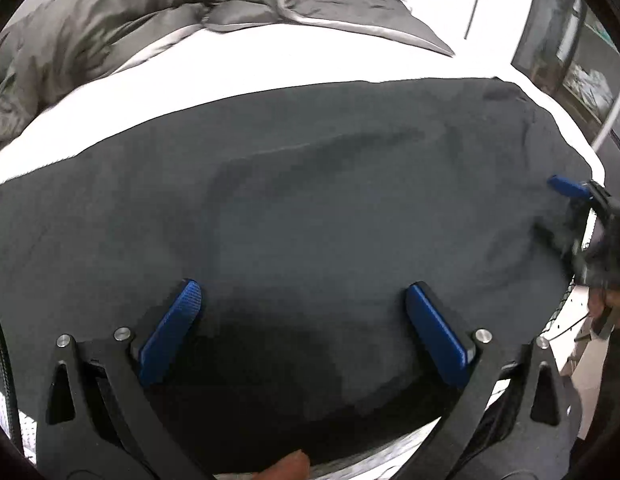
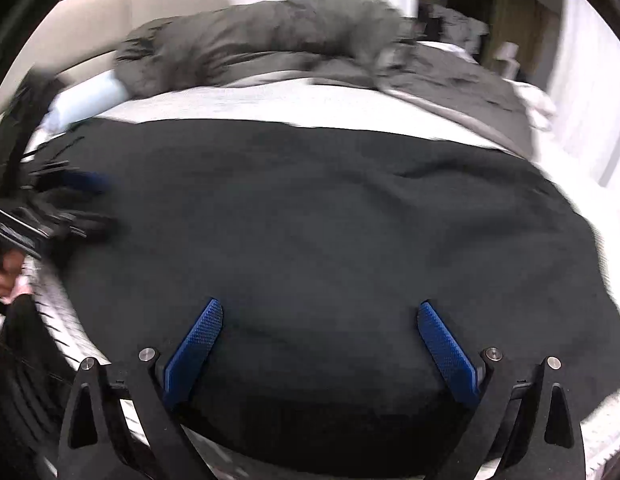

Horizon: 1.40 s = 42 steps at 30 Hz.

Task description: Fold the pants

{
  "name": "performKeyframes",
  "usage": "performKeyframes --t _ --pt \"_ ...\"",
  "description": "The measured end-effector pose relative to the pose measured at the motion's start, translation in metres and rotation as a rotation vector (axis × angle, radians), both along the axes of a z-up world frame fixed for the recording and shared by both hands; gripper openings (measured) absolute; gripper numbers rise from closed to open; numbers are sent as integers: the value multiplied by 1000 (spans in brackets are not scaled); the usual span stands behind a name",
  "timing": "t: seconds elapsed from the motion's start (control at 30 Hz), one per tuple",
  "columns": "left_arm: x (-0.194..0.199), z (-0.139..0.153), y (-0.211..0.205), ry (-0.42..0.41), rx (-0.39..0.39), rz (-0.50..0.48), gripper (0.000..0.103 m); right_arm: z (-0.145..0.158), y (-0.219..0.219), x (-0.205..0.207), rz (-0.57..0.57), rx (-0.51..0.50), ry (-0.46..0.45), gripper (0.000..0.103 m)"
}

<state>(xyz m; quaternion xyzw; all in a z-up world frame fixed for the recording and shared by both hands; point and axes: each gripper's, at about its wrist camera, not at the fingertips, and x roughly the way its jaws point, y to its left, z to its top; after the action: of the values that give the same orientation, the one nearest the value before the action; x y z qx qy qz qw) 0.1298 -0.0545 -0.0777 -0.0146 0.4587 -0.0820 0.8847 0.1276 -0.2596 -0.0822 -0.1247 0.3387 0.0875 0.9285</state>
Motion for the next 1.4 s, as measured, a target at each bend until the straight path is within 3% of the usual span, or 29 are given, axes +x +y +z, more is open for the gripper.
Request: performKeyframes --t 0.07,0.13,0.2,0.27,0.37,0.47,0.63,0.7,0.8,0.93,1.0,1.03,1.1,1.13,1.27,1.4 --pt "-7 0 18 -9 2 25 102 3 -31 1 -98 -40 -47 97" --pt "-13 0 38 -12 11 62 102 5 -45 1 -67 9 -45 96" --pt "-23 1 58 -14 12 94 102 4 -35 0 -76 -60 -61 96" --pt "-27 7 71 -17 4 112 102 7 -15 2 -96 -119 -57 97" --pt "-18 16 76 -16 2 112 102 18 4 14 -51 -28 3 97" --pt "12 18 63 10 17 82 102 24 52 34 -12 -21 45 97" --pt "57 3 27 104 134 -24 103 14 124 85 91 -34 163 97" --pt "65 -1 34 123 138 -15 103 2 135 106 79 -125 193 97" --pt "62 1 63 107 128 47 103 2 114 101 93 -204 134 97" --pt "51 1 113 96 102 133 103 13 24 105 -134 -284 83 98" --pt "48 0 134 91 104 173 103 20 -30 112 -302 -309 68 98" --pt "48 0 141 93 98 188 103 22 -51 114 -351 -288 75 98" --pt "47 0 147 99 83 198 103 22 -81 117 -370 -139 137 98" --pt "47 1 146 100 91 200 103 24 -86 116 -368 -100 147 98" --pt "44 14 133 81 101 192 102 47 -57 96 -402 -223 1 98" --pt "67 26 106 62 89 120 102 67 3 89 -241 -127 -33 98"
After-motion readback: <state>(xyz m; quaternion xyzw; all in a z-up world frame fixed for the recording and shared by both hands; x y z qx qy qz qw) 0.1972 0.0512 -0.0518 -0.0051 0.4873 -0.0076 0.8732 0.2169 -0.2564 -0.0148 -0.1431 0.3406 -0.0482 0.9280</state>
